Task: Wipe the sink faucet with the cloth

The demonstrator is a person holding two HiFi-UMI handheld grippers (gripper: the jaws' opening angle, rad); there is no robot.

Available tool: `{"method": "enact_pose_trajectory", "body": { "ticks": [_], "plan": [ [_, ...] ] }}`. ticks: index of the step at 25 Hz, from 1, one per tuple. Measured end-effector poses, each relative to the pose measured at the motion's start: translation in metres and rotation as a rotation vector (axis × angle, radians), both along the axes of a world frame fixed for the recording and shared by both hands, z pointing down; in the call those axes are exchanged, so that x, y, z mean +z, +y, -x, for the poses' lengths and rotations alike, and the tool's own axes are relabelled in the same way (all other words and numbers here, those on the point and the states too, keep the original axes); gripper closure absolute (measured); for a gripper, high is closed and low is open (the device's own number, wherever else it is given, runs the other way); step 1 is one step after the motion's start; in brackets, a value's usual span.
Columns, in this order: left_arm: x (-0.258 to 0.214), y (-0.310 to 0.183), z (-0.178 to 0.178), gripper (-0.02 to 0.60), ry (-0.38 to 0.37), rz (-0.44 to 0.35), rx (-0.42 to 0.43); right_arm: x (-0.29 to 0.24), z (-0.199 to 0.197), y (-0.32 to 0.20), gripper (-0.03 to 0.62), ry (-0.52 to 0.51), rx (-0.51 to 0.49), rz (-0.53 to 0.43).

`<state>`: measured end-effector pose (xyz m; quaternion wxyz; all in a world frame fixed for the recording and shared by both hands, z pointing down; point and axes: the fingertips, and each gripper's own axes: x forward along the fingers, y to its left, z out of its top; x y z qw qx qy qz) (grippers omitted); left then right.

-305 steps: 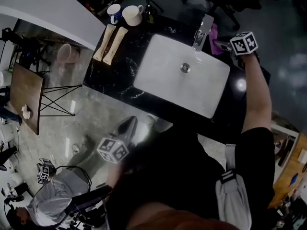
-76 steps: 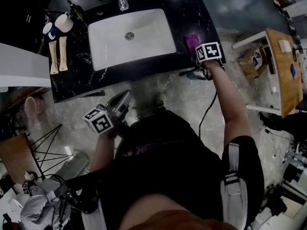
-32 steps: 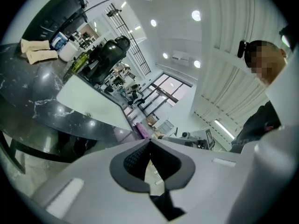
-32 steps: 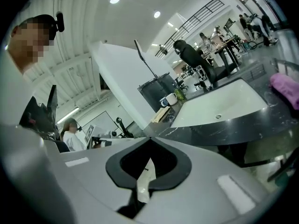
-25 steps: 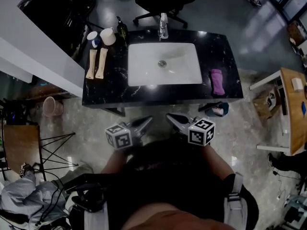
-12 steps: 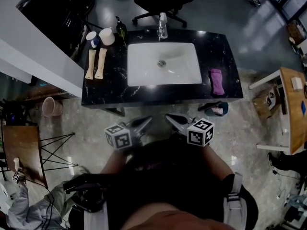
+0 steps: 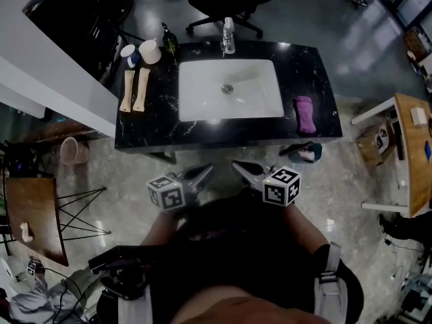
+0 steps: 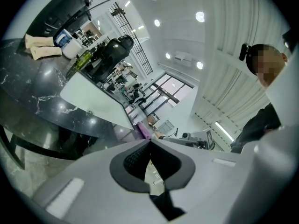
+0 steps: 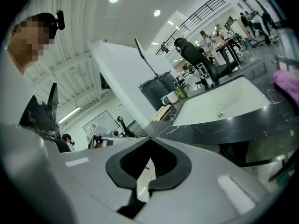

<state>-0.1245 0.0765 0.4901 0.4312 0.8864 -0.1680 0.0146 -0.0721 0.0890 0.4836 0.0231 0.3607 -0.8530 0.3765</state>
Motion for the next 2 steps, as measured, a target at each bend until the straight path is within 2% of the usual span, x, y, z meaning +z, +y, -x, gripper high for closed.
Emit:
{"method": "enact_pose_trajectory", "body": {
  "ticks": [2],
  "plan": [
    [-0.0002,0.0009,-0.0007,0.581,0.001,0.002,0.000,-0.0004,-0.0009,0.0006,0.583,0.000,0.000,-0.001]
  ]
}}
